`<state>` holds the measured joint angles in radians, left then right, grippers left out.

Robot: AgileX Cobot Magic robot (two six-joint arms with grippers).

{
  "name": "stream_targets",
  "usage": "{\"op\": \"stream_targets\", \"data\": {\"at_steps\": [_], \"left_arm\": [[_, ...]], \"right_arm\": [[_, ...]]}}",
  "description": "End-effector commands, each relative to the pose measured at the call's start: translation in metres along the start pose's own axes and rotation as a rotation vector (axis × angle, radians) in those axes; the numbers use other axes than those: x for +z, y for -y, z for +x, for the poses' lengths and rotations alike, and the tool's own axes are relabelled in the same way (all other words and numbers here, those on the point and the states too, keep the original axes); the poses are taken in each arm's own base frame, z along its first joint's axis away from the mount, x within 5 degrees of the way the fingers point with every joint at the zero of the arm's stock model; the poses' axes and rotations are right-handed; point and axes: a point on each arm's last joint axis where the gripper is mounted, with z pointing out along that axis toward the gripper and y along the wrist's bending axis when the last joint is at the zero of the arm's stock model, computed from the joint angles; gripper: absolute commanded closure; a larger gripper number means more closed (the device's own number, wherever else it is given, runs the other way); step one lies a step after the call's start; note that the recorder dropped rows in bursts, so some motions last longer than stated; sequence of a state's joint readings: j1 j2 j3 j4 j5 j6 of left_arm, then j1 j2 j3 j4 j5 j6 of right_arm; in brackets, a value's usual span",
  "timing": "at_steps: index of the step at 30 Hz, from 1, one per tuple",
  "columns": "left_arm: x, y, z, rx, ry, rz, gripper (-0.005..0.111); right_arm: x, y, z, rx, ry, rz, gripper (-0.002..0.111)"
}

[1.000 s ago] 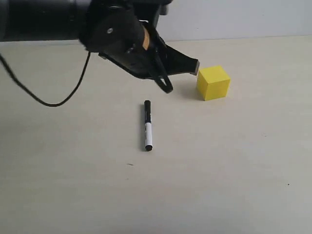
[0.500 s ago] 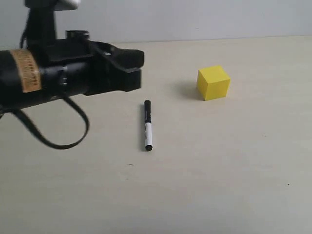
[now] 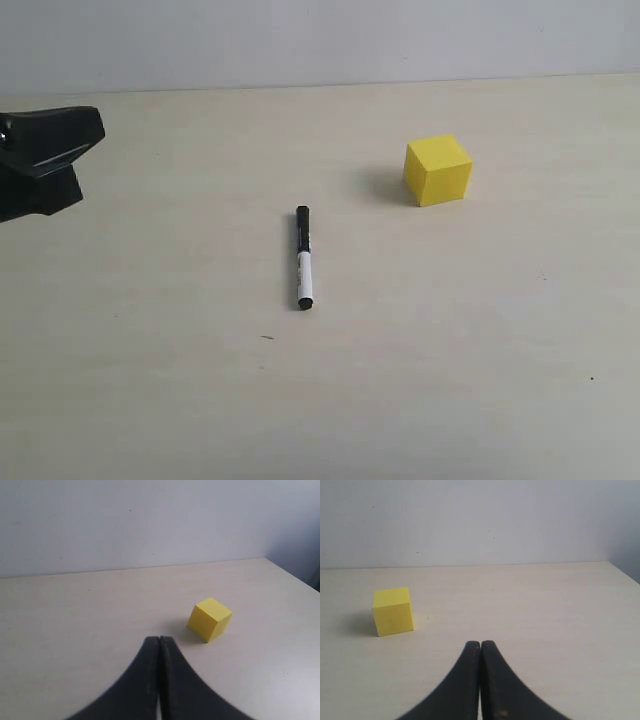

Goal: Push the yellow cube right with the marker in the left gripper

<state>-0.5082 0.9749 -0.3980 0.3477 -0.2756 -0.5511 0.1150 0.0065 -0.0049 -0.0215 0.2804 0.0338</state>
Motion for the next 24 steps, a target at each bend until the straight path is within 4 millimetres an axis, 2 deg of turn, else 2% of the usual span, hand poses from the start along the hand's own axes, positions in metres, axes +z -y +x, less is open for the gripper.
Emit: {"op": "stream_targets", "data": {"at_steps": [1,13,15,16,19,24], "left_arm": [[-0.002,-0.001,0.001,0.004,-0.001,-0.006,0.107],[-0.002,-0.001,0.001,0.006,-0.001,-0.006,0.107],[-0.005,-0.003,-0.002,0.076,0.006,-0.017,0.107],[-0.01,-0.006,-0.004,0.115,0.014,-0.036,0.107],[-0.033,-0.018,-0.014,0.055,0.051,-0.151,0.107],[-0.089,-0.033,-0.019,-0.035,0.108,-0.396,0.107]], "right_arm": [[0.0,0.0,0.0,-0.006,0.014,-0.002,0.108],[0.0,0.0,0.0,-0.006,0.014,-0.002,0.108],[0.0,0.0,0.0,-0.004,0.014,-0.002,0.108],[0.0,0.0,0.0,-0.004,0.014,-0.002,0.108],[0.0,0.0,0.0,-0.004,0.014,-0.002,0.108],[0.0,0.0,0.0,-0.006,0.014,-0.002,0.108]]}}
